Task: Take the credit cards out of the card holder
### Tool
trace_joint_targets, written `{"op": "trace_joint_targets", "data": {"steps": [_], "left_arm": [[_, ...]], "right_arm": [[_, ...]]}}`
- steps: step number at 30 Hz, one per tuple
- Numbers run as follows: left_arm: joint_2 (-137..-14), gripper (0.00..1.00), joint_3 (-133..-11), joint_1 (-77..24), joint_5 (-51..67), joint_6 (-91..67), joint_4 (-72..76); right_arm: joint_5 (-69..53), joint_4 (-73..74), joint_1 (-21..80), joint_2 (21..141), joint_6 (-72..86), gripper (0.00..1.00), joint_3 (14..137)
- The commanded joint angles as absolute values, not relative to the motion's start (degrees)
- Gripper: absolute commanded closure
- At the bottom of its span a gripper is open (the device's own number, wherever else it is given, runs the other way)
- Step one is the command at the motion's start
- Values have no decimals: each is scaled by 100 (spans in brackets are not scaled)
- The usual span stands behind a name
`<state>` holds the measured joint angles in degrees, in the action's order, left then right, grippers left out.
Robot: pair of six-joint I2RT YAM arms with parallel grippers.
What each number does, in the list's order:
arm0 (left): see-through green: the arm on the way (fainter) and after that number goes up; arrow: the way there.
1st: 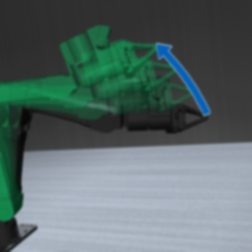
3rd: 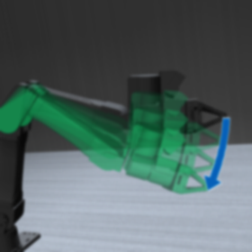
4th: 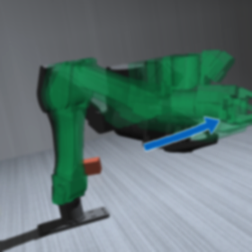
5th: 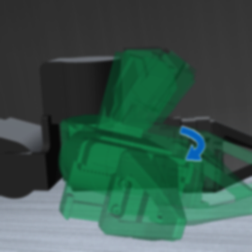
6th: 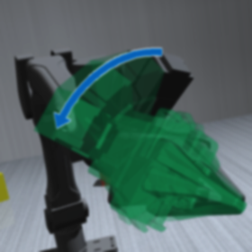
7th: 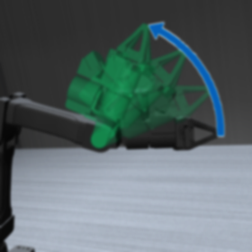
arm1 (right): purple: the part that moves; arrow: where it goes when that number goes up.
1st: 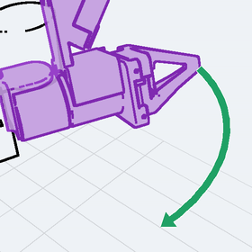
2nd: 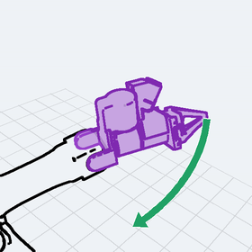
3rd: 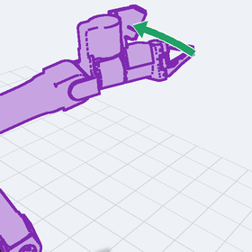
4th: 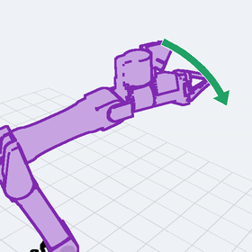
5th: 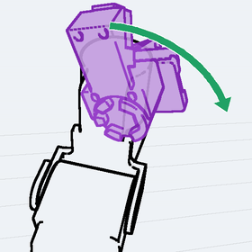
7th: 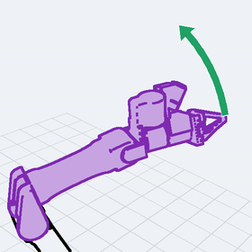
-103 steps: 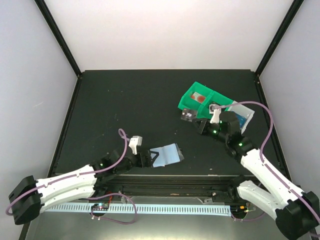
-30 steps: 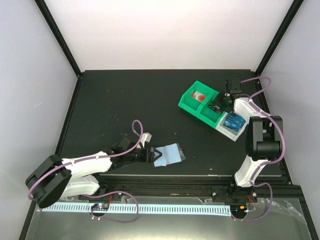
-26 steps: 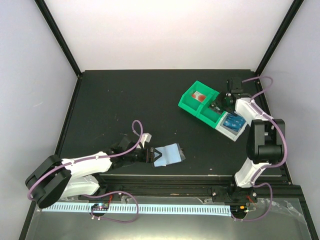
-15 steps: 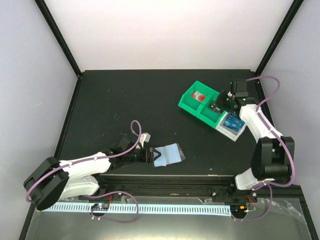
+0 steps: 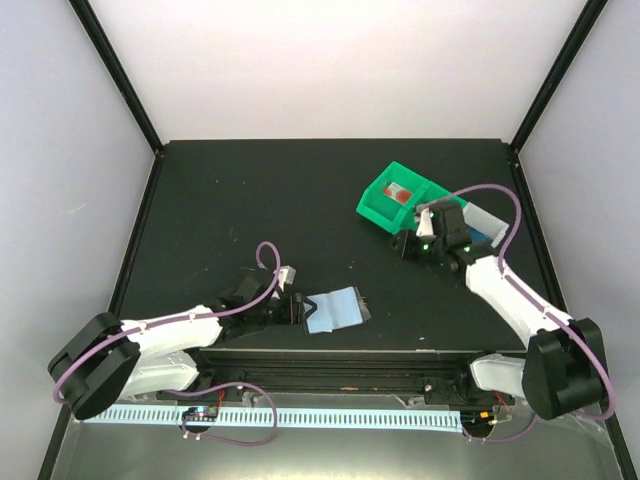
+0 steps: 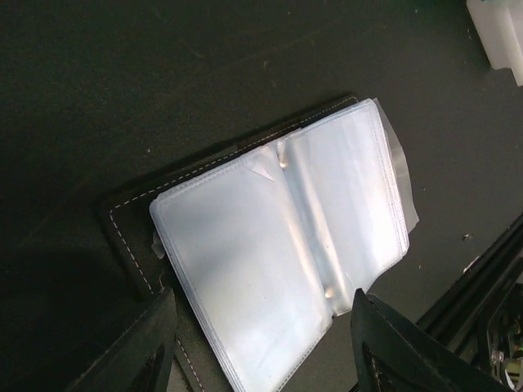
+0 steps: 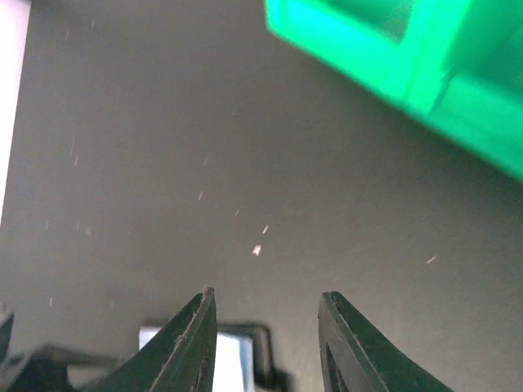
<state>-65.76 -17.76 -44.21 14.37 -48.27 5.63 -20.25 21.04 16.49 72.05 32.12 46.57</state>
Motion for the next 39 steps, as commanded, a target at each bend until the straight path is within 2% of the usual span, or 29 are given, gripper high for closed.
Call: {"op": "trace_joint_targets", "data": {"steps": [1, 12, 16, 19, 21, 25, 28, 34, 39], "left_arm": [[-6643, 40, -1794, -4379, 1276, -5053, 703], [-7265, 41, -1695, -4386, 1369, -5294, 1218], [-7599, 53, -1607, -4395, 1645, -5476, 1762], [-7784, 55, -1623, -4402, 1765, -5557, 1954], [-7865, 55, -1655, -4411, 1824, -5595, 2027], [-7804, 55, -1703, -4439, 1745, -5612, 1885], [-7496, 50, -1705, -4447, 1441, -5599, 1458], [-6702, 45, -1509, -4474, 1150, -5747, 1141], [-6567, 45, -1544, -4530, 1181, -5777, 1127]], "right_arm": [[-2454, 1660, 2360, 6894, 3099, 63, 4091], [-2587, 576, 3348, 6878, 3375, 56, 2596], [-2618, 160, 3456, 7045, 3482, 56, 2274], [-2634, -146, 3578, 7247, 3560, 57, 2129], [-2615, -343, 3671, 7451, 3615, 59, 2074], [-2521, -704, 3789, 7616, 3811, 73, 1894], [-2459, -896, 3841, 7633, 3974, 82, 1745], [-2315, -1095, 3973, 7629, 4210, 85, 1637], [-2253, -1214, 3997, 7720, 4300, 87, 1609]]}}
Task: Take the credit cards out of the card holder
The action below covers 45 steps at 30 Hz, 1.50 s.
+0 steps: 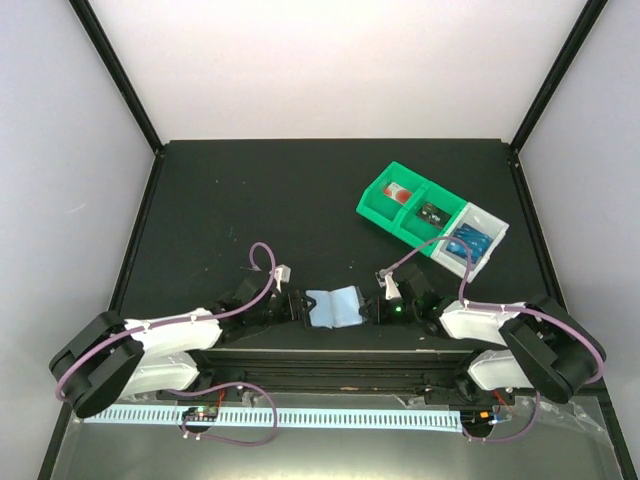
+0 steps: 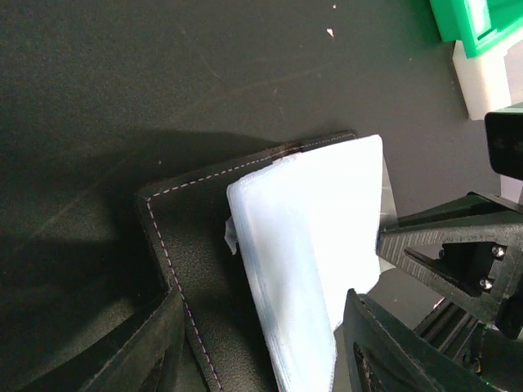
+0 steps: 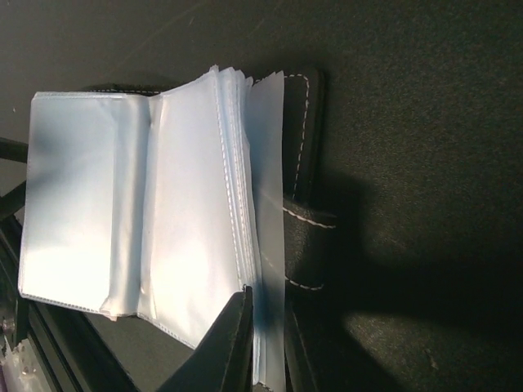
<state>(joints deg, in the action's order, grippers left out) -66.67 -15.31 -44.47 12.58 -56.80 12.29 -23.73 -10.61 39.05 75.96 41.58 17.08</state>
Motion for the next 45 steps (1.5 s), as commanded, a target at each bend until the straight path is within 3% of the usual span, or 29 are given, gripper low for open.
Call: {"op": "trace_joint_targets", "data": {"steps": [1, 35, 45], "left_arm": [[-6577, 45, -1554, -4540, 1200, -5782, 1147], [-5757, 44, -2021, -4825, 640, -5835, 220], [-5827, 44, -1984, -4853, 870, -6036, 564]], "right_arm": [[-2250, -1233, 3992, 7744, 4312, 87, 1608], [-2096, -1209, 4117, 7737, 4403, 87, 1582], [-2022, -1162, 4176, 7674, 4446, 87, 1599]]}}
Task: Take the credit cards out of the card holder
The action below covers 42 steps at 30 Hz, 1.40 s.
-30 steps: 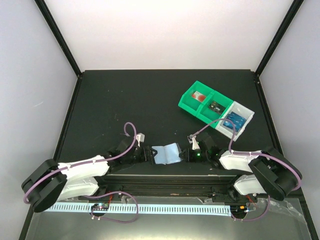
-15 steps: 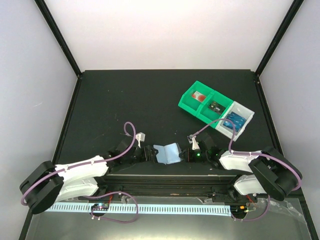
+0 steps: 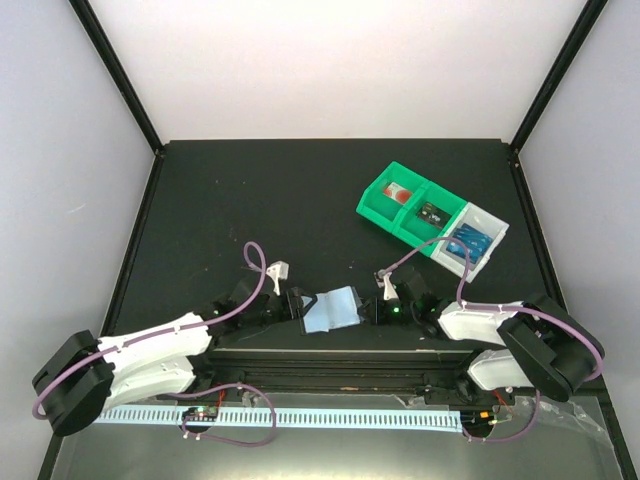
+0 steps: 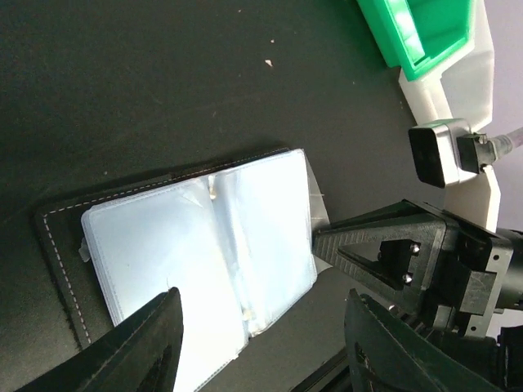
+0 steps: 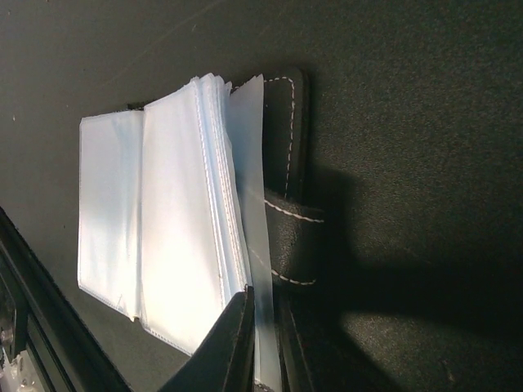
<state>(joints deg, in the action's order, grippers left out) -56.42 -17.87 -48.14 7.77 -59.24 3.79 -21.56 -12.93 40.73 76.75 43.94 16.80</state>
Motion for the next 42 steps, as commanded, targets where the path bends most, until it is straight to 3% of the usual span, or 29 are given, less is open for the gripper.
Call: {"op": "trace_joint_targets", "data": {"steps": [1, 33, 39, 42], "left_arm": [[-5905, 44, -1986, -4852, 859, -6022, 565], [-7988, 49, -1907, -4932, 1002, -6202, 1737], [-8043, 49, -1916, -5035, 964, -6249, 1907], [-7882, 48, -1980, -5034, 876, -6140, 1722]], "right_arm": [[-2014, -1160, 4179, 7673, 4447, 87, 1600], [-1877, -1381, 4297, 7680, 4764, 87, 1493], [-1988, -2043, 4307, 7591, 5357, 85, 1179], [-2005, -1945, 4308, 7534, 5376, 76, 1250]]}}
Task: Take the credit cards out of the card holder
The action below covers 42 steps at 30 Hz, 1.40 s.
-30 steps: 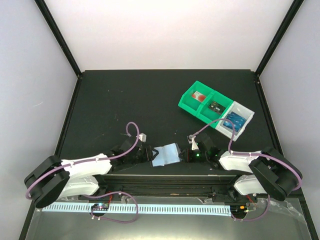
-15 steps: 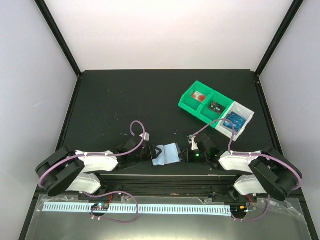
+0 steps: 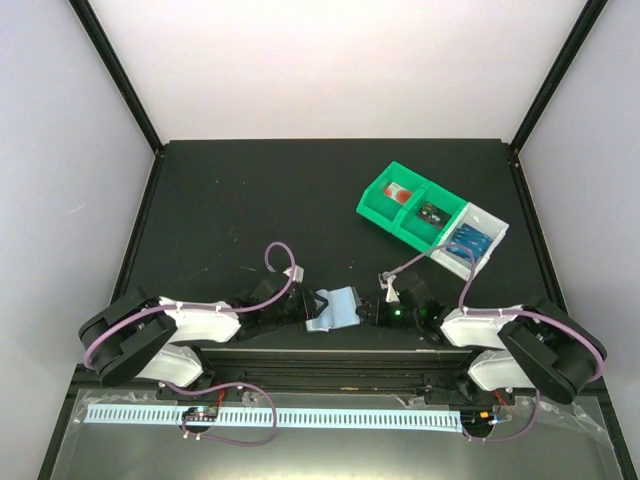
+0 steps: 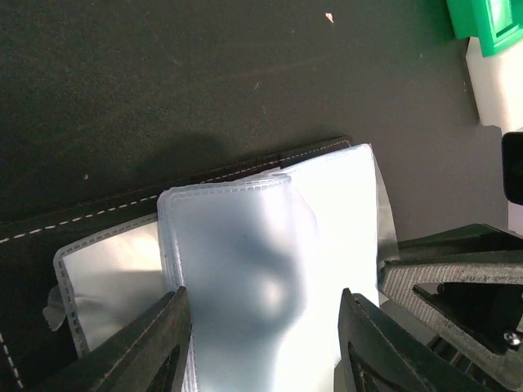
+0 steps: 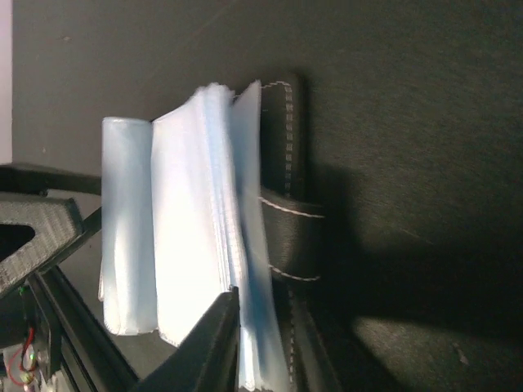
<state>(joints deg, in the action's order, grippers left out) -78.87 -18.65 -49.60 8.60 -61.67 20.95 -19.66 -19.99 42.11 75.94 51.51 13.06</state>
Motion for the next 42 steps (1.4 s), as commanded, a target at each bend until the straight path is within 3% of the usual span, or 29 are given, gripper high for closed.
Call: {"op": "trace_joint_targets", "data": {"steps": [1, 9, 11, 14, 17, 29, 42], "left_arm": [[-7766, 48, -2037, -5034, 813, -6075, 1546], [-6058, 38, -2495, -5036, 11, -5515, -300], [-5616, 31, -2645, -5031, -212, -5392, -833], [-4937, 5, -2960, -5027, -564, -5146, -1757], [-4308, 1, -3338, -5028, -754, -4736, -2380], [-2912, 1, -4981, -5029, -1125, -3860, -4048], [-2203, 1, -4636, -5027, 160, -3077, -3049]], "right_arm": [[-1940, -1694, 4307, 7494, 5245, 74, 1366], [-715, 828, 4298, 6019, 4262, 54, 2177], [-425, 1323, 4302, 5478, 4077, 42, 2383], [-109, 1993, 4299, 4769, 3784, 21, 2819], [142, 2642, 4298, 4215, 3482, 2, 3381], [1056, 4047, 4298, 3315, 3294, 0, 5179], [577, 4015, 4291, 3080, 3597, 0, 5450]]}}
